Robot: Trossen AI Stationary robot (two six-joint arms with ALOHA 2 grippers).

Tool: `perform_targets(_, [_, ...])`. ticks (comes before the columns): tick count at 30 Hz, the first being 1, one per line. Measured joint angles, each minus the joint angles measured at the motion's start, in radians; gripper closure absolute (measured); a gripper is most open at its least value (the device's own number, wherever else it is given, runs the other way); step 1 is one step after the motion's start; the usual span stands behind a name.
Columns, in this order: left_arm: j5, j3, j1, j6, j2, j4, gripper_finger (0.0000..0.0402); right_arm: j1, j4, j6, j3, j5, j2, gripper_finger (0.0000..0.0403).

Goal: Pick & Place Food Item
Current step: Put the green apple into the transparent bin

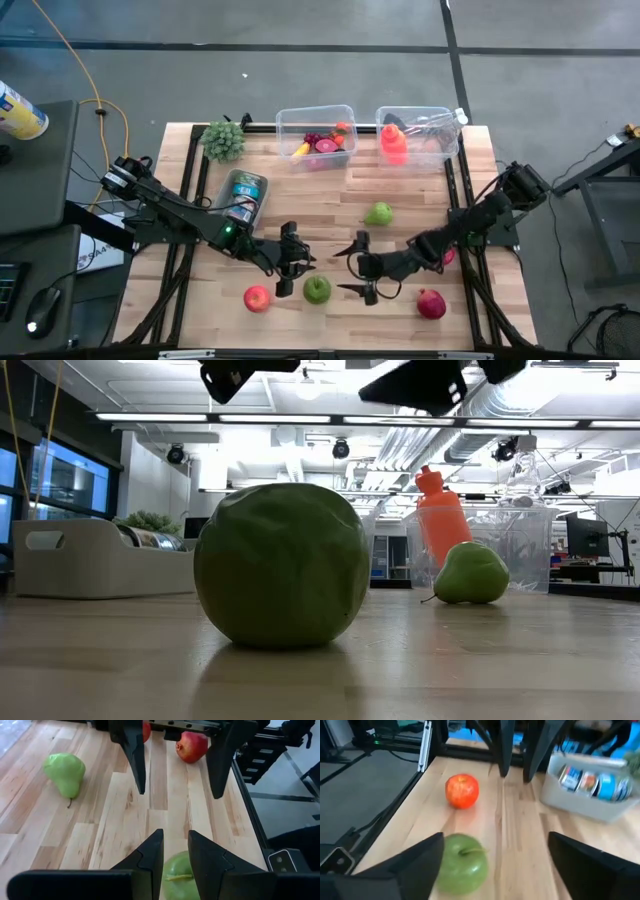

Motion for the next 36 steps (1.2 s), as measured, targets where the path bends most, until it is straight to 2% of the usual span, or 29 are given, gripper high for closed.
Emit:
perform_targets(3, [-0.001,0.000,0.000,0.000,0.000,0.000,0.0319,0.006,-0.060,0.051,0.000,-0.028,0.000,0.0011])
perform_targets(5, [-0.014,0.000,0.000,0.000,0.000,0.001,0.0319,0.006,-0.084,0.088,0.000,-0.022,0.009,0.0015])
perform_targets(9, [-0.063,0.000,0.000,0.000,0.000,0.004,0.0319,0.002,-0.089,0.227,-0.002,0.144,0.063,0.0031])
perform_targets(14, [-0.074,0.000,0.000,0.000,0.000,0.004,0.0319,-0.015,-0.063,0.172,-0.001,0.012,0.161,0.0033])
perform_targets(18, [-0.074,0.000,-0.003,0.014,0.000,0.003,0.0319,-0.014,0.034,0.202,-0.001,0.044,0.220,0.0033])
perform_targets(22, [-0.074,0.000,-0.005,0.023,0.000,0.002,0.0319,-0.015,0.100,0.273,-0.001,0.000,0.232,0.0034])
perform_targets(26, [-0.072,0.000,-0.025,-0.021,0.000,-0.008,0.0319,-0.003,0.051,0.376,0.000,-0.092,0.228,0.0034])
perform_targets(29, [-0.069,0.000,-0.051,-0.071,0.000,-0.016,0.0319,0.023,0.068,0.383,0.000,-0.119,0.223,0.0034])
perform_targets(32, [-0.073,0.000,-0.078,-0.081,-0.014,-0.037,0.0319,0.053,0.082,0.348,0.000,-0.101,0.223,0.0034])
perform_targets(36, [-0.119,0.000,-0.100,-0.082,-0.072,-0.082,0.0319,0.095,0.133,0.255,0.000,0.017,0.223,0.0034])
